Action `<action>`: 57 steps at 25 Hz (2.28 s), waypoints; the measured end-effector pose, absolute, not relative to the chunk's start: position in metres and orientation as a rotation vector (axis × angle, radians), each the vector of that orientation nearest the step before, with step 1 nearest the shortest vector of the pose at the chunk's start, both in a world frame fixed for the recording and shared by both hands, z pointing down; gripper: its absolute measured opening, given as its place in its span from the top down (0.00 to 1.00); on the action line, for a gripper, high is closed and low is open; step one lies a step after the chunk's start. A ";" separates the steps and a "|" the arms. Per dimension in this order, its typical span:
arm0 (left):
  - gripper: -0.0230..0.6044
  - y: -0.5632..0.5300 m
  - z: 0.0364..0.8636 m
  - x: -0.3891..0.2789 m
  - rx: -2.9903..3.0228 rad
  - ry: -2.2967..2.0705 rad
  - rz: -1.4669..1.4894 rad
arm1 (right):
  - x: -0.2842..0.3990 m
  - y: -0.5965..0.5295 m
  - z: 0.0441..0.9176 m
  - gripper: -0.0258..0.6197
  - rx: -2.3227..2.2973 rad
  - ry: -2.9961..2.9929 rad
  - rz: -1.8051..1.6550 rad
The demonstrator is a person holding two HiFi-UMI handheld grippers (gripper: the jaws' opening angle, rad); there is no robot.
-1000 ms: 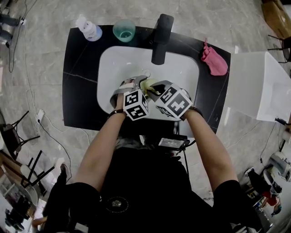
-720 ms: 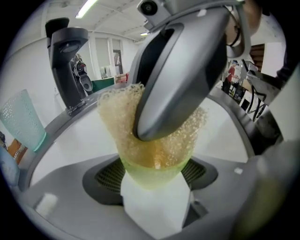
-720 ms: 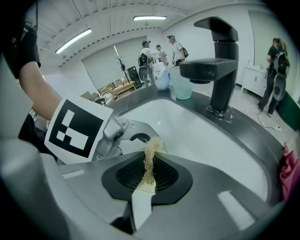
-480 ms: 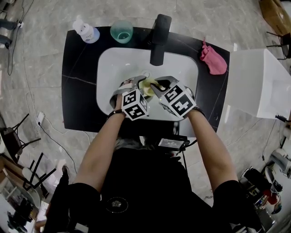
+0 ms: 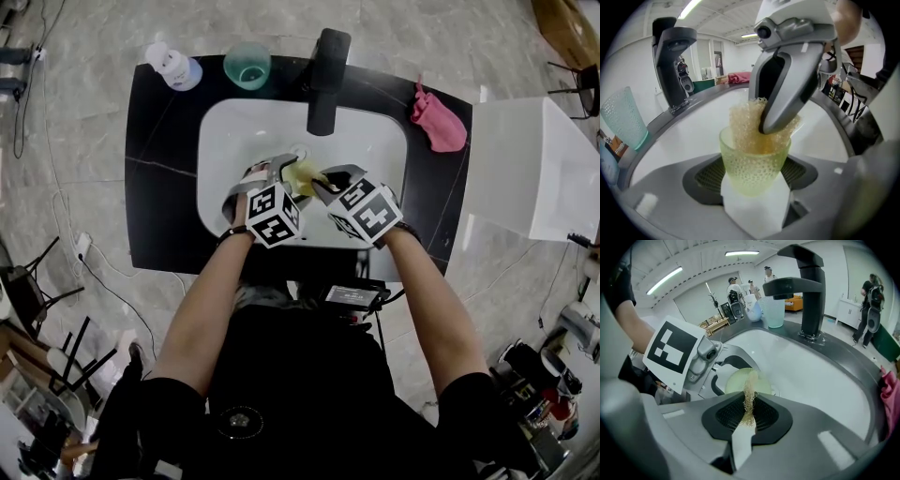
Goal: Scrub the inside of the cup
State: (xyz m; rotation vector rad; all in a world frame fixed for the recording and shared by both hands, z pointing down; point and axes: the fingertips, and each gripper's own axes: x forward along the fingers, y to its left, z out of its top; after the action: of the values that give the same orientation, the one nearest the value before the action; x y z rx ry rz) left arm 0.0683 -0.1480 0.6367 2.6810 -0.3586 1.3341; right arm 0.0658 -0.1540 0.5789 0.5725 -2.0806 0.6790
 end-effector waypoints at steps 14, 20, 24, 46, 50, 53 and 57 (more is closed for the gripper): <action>0.38 -0.156 0.658 0.077 2.653 -0.353 1.326 | 0.059 -0.153 0.566 0.89 0.608 -2.159 0.732; 0.38 -0.160 0.666 0.077 2.611 -0.369 1.286 | 0.074 -0.166 0.555 0.90 0.707 -2.186 0.717; 0.38 -0.159 0.672 0.079 2.585 -0.358 1.272 | 0.094 -0.182 0.545 0.90 0.829 -2.201 0.737; 0.38 -0.161 0.684 0.085 2.500 -0.381 1.122 | 0.144 -0.196 0.540 0.90 1.092 -2.190 0.875; 0.38 -0.158 0.686 0.082 2.481 -0.374 1.126 | 0.143 -0.193 0.543 0.90 1.087 -2.187 0.882; 0.38 -0.159 0.684 0.081 2.478 -0.373 1.113 | 0.142 -0.191 0.544 0.89 1.084 -2.185 0.885; 0.37 -0.161 0.680 0.079 2.475 -0.392 1.107 | 0.142 -0.188 0.545 0.89 1.078 -2.180 0.892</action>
State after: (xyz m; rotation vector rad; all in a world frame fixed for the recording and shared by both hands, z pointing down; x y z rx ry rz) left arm 0.0791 -0.1615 0.6802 2.4755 -0.3921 1.1074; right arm 0.1418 -0.1884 0.5451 1.0777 -2.1804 0.8922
